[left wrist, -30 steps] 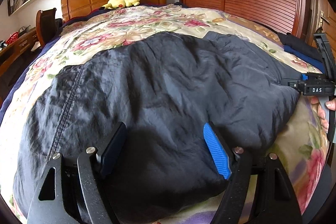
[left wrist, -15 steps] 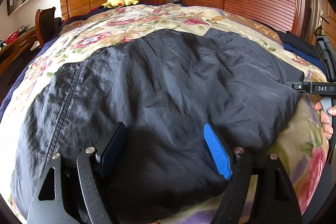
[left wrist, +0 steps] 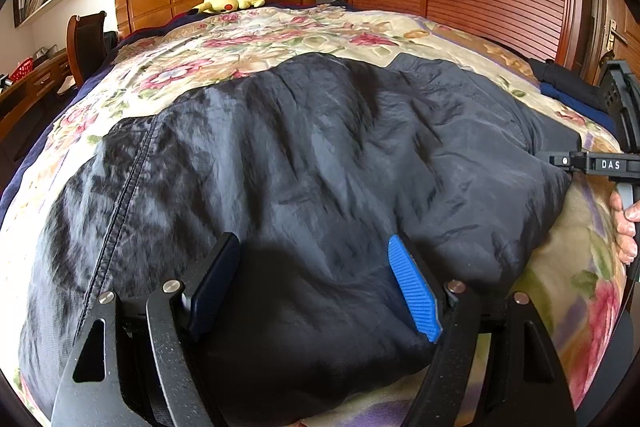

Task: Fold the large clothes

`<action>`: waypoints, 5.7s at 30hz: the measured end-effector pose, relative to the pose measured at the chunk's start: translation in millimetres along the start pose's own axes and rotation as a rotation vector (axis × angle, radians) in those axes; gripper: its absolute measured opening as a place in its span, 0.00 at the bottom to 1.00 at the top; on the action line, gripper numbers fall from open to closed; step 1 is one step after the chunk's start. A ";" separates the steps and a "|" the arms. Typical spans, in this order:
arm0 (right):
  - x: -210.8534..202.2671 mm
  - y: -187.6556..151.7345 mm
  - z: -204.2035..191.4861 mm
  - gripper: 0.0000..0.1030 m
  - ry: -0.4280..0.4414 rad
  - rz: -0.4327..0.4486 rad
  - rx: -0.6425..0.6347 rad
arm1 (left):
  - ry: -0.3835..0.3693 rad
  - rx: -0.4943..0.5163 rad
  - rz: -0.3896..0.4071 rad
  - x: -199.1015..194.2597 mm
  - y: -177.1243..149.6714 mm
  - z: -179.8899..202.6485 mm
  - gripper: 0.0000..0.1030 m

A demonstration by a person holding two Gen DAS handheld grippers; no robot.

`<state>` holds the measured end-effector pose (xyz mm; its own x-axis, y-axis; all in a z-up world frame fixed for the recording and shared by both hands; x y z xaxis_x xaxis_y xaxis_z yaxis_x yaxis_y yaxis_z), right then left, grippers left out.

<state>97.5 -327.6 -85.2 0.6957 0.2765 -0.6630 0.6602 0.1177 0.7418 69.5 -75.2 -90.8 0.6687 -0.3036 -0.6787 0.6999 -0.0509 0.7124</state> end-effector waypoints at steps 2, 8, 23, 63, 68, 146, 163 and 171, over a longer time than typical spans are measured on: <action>-7.7 6.7 -1.2 0.22 -0.011 0.033 -0.013 | -0.001 -0.002 -0.004 0.7 -0.8 -0.7 0.76; -46.0 52.2 -23.3 0.15 -0.043 0.174 -0.089 | -0.025 -0.024 0.006 -10.0 2.2 -6.6 0.76; -42.7 153.5 -204.9 0.09 0.001 0.304 -0.460 | 0.089 -0.119 0.187 -107.0 13.9 -115.5 0.76; 7.5 75.8 -292.6 0.59 0.254 0.100 -0.563 | 0.148 -0.297 0.274 -141.3 14.1 -202.3 0.76; 11.6 104.8 -256.5 0.59 0.127 0.141 -0.553 | 0.081 -0.276 0.267 -136.7 19.0 -175.2 0.76; 215.4 202.1 -224.5 0.81 0.127 -0.083 -0.375 | 0.058 -0.245 0.017 -123.9 -59.2 -162.0 0.37; 243.6 199.2 -220.2 0.81 0.231 -0.112 -0.310 | 0.085 -0.261 0.050 -183.4 -81.3 -173.8 0.37; 254.6 200.2 -223.1 0.68 0.302 -0.135 -0.280 | 0.074 -0.259 -0.029 -159.8 -99.7 -177.1 0.37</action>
<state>343.5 -20.8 -83.1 0.4670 0.5024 -0.7277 0.6081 0.4150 0.6768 -62.7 146.9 -85.0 0.6574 -0.2343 -0.7162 0.7535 0.1899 0.6294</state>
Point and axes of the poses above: each gripper's, at about its wrist camera, not at the fingertips, and x roughly the way its jaws point, z to its right, y to its top, the point moved 7 cm from there along x, roughly the way its jaws point, and after that the axes turned 15 degrees about -x, right-handed, at the moved point
